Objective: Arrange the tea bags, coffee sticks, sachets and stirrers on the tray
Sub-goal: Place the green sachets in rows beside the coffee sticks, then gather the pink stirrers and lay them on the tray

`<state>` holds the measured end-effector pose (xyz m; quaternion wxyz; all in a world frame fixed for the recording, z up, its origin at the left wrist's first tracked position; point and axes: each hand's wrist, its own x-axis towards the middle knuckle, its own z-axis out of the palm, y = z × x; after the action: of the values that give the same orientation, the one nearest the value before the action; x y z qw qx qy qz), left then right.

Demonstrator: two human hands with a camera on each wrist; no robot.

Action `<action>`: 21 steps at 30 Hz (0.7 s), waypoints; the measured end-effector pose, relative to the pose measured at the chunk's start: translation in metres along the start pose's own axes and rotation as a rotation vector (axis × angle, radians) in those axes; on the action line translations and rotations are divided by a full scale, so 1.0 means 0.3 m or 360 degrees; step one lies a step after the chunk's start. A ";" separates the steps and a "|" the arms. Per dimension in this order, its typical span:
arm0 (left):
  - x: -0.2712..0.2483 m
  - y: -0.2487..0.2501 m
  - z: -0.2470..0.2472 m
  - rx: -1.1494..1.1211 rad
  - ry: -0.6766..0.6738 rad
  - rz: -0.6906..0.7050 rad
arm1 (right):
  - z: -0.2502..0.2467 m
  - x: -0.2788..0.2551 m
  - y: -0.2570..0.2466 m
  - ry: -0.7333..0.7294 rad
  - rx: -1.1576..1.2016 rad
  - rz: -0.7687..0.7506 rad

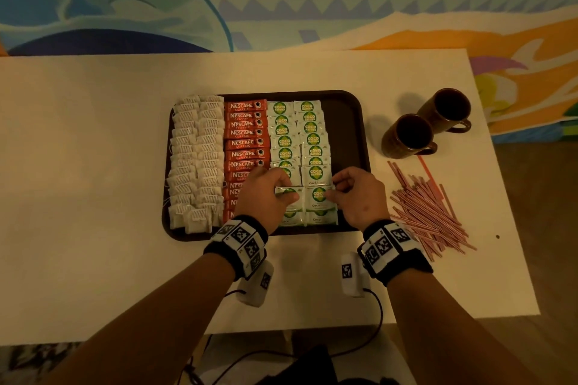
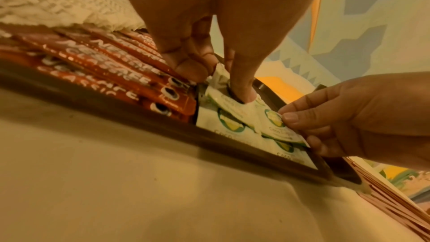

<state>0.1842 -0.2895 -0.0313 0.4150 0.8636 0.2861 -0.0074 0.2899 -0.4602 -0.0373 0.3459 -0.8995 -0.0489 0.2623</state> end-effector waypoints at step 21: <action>-0.012 0.018 -0.013 0.0123 0.0164 0.0178 | -0.162 -0.072 0.044 0.0260 -0.0065 0.0071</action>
<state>0.1830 -0.2910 -0.0241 0.3658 0.8929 0.2578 0.0493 0.2947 -0.5052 -0.0061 0.3243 -0.9257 -0.0058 0.1947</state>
